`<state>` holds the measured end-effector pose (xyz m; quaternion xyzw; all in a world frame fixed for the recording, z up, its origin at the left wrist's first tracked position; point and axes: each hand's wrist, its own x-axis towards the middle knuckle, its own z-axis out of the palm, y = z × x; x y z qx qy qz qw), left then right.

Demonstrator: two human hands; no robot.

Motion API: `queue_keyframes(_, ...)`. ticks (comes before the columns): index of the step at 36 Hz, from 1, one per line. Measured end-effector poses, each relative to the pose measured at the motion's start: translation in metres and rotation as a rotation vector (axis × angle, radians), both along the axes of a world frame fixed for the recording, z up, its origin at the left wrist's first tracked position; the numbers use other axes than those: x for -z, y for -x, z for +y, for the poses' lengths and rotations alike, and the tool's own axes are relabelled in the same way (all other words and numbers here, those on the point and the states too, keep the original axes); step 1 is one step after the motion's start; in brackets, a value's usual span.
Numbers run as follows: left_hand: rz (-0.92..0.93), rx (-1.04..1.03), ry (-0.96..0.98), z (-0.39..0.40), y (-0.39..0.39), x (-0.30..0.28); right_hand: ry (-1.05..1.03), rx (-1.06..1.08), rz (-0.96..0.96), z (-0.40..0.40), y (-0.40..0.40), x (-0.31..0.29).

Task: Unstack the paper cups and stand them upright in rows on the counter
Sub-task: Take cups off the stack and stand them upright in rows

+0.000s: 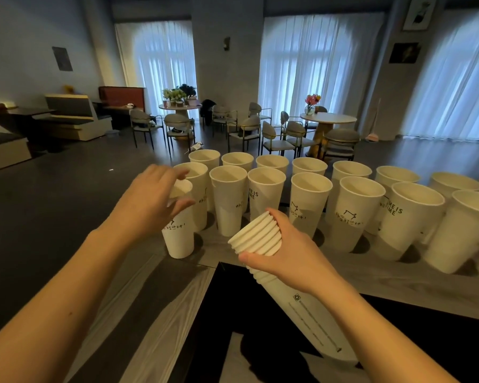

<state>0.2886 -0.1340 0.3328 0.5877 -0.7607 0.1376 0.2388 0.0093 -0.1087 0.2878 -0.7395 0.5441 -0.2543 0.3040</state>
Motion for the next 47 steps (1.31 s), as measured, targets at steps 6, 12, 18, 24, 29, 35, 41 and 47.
queue_keyframes(6, 0.456, 0.381, -0.461, 0.043, 0.064, -0.008, 0.058, -0.013, -0.051, 0.005, -0.005, -0.001)
queue_keyframes(12, 0.386, 0.440, -0.560, 0.042, 0.082, -0.001, 0.110, -0.019, -0.024, 0.005, -0.005, -0.005)
queue_keyframes(18, 0.575, 0.359, -0.484, 0.041, 0.084, 0.001, 0.162, -0.035, 0.003, 0.003, -0.002, -0.002)
queue_keyframes(24, 0.589, 0.187, -0.139, 0.041, 0.067, -0.028, 0.135, 0.012, 0.069, -0.007, 0.009, 0.000)
queue_keyframes(29, 0.188, 0.153, 0.021, 0.032, 0.066, -0.030, 0.047, 0.116, 0.174, -0.017, 0.025, 0.004)
queue_keyframes(35, -0.208, 0.131, -0.123, 0.002, 0.072, 0.013, 0.007, 0.101, 0.146, -0.016, 0.028, 0.006)
queue_keyframes(41, -0.181, 0.080, -0.098, -0.010, 0.064, 0.020, -0.004, 0.107, 0.114, -0.015, 0.032, 0.005)
queue_keyframes(47, -0.121, 0.093, -0.128, -0.012, 0.062, 0.020, -0.002, 0.108, 0.094, -0.013, 0.034, 0.005)
